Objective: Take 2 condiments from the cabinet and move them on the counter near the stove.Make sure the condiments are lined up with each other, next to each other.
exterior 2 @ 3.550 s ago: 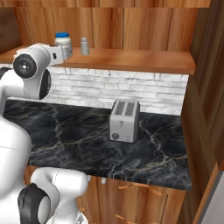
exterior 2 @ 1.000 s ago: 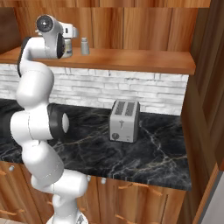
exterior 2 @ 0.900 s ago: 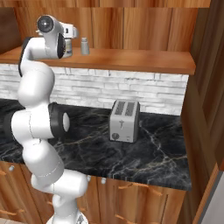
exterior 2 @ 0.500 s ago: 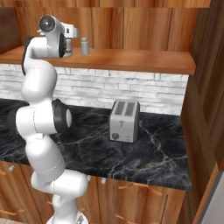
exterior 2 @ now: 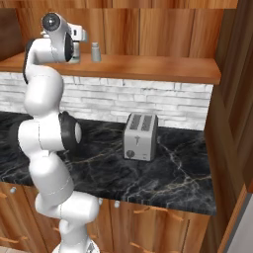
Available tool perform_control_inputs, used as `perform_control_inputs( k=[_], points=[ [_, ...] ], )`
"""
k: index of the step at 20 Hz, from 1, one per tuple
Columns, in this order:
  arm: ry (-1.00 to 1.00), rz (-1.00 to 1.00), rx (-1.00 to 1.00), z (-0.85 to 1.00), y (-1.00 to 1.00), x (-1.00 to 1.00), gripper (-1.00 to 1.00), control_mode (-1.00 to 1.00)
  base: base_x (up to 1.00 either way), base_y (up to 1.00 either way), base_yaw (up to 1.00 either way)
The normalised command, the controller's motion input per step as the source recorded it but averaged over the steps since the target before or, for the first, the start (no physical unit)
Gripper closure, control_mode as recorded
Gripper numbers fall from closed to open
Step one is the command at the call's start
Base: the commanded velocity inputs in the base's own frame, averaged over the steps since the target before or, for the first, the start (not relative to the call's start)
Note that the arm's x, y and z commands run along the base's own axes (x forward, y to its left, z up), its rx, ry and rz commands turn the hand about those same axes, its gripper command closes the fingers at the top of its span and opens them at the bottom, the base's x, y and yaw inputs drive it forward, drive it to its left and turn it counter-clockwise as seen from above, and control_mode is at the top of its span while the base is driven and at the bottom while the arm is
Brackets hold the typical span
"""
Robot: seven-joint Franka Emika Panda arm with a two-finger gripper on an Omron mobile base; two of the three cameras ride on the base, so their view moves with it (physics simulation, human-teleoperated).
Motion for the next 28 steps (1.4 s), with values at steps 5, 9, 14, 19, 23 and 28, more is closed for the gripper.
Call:
perform_control_inputs(
  k=[5, 9, 14, 19, 23, 28],
  points=[
    [-0.03, 0.00, 0.00, -0.19, -0.05, -0.62, 1.00, -1.00, 0.00, 0.00, 0.00],
    [-0.12, 0.00, 0.00, -0.16, -0.17, -0.93, 1.00, -1.00, 0.00, 0.00, 0.00],
    [-0.11, 0.05, 0.00, -0.08, -0.28, -0.96, 1.00, -1.00, 0.00, 0.00, 0.00],
    [-0.02, 0.13, 0.00, -0.04, -0.29, -0.83, 1.00, -1.00, 0.00, 0.00, 0.00],
    [-0.04, 0.20, 0.00, -0.01, -0.42, -0.83, 1.00, -1.00, 0.00, 0.00, 0.00],
    [-0.02, 0.21, 0.00, -0.03, -0.37, -0.83, 1.00, -1.00, 0.00, 0.00, 0.00]
  ],
)
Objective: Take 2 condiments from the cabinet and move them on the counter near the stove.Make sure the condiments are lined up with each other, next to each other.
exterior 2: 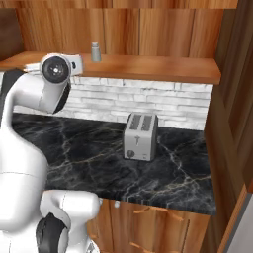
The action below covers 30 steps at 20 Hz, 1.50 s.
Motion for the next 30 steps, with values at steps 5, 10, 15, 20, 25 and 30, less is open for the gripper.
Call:
perform_control_inputs(
  k=[5, 10, 15, 20, 25, 30],
  points=[
    [0.00, 0.26, 0.00, -0.23, -0.14, -0.93, 1.00, -1.00, 0.00, 0.00, 0.00],
    [0.00, 0.25, 0.00, -0.43, -0.01, -0.87, 1.00, -1.00, 0.00, 0.00, 0.00],
    [-0.02, 0.16, 0.00, -0.40, 0.00, -0.90, 1.00, -1.00, 0.00, 0.00, 0.00],
    [-0.01, 0.03, 0.00, -0.08, 0.00, -0.20, 1.00, 1.00, -0.80, 0.12, 0.10],
    [0.00, 0.00, 0.00, 0.00, 0.00, 0.00, 1.00, 1.00, -1.00, 0.39, 0.16],
    [0.00, 0.00, 0.00, 0.00, 0.00, 0.00, 1.00, 1.00, -0.97, 0.78, 0.20]
  ],
)
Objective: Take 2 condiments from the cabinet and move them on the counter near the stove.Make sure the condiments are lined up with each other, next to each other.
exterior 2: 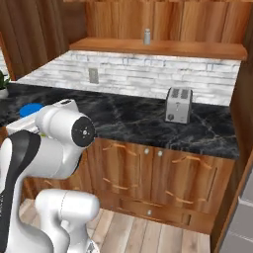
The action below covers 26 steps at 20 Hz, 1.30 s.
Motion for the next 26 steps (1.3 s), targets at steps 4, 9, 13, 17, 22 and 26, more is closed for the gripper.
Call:
perform_control_inputs(
  k=[4, 9, 13, 17, 22, 26],
  points=[
    [0.00, 0.00, 0.00, 0.00, 0.00, 0.00, 1.00, 1.00, -0.74, 1.00, 0.30],
    [0.00, 0.00, 0.00, 0.00, 0.00, 0.00, 1.00, 1.00, -0.51, 0.87, 0.43],
    [0.00, 0.00, 0.00, 0.00, 0.00, 0.00, 1.00, 1.00, -0.57, 0.28, 0.47],
    [0.00, 0.00, 0.00, 0.00, 0.00, 0.00, 1.00, 1.00, -0.16, -0.12, 0.59],
    [0.00, 0.00, 0.00, 0.00, 0.00, 0.00, 1.00, 1.00, -0.26, -0.01, 0.61],
    [0.00, 0.00, 0.00, 0.00, 0.00, 0.00, 1.00, 1.00, -0.47, 0.07, 0.53]
  ],
)
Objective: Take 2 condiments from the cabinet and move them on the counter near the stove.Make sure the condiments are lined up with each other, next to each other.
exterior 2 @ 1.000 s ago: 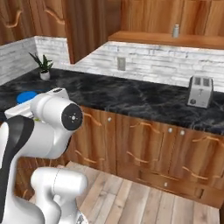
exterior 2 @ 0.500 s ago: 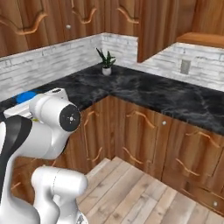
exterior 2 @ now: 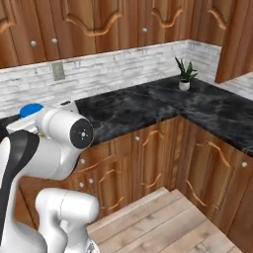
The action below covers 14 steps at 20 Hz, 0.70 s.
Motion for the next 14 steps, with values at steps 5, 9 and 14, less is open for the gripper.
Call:
perform_control_inputs(
  k=[5, 9, 14],
  points=[
    [0.00, 0.00, 0.00, 0.00, 0.00, 0.00, 1.00, 1.00, -0.65, 0.49, 0.40],
    [0.00, 0.00, 0.00, 0.00, 0.00, 0.00, 1.00, 1.00, -0.65, 0.81, 0.35],
    [0.00, 0.00, 0.00, 0.00, 0.00, 0.00, 1.00, 1.00, -0.38, 0.85, 0.35]
  ],
)
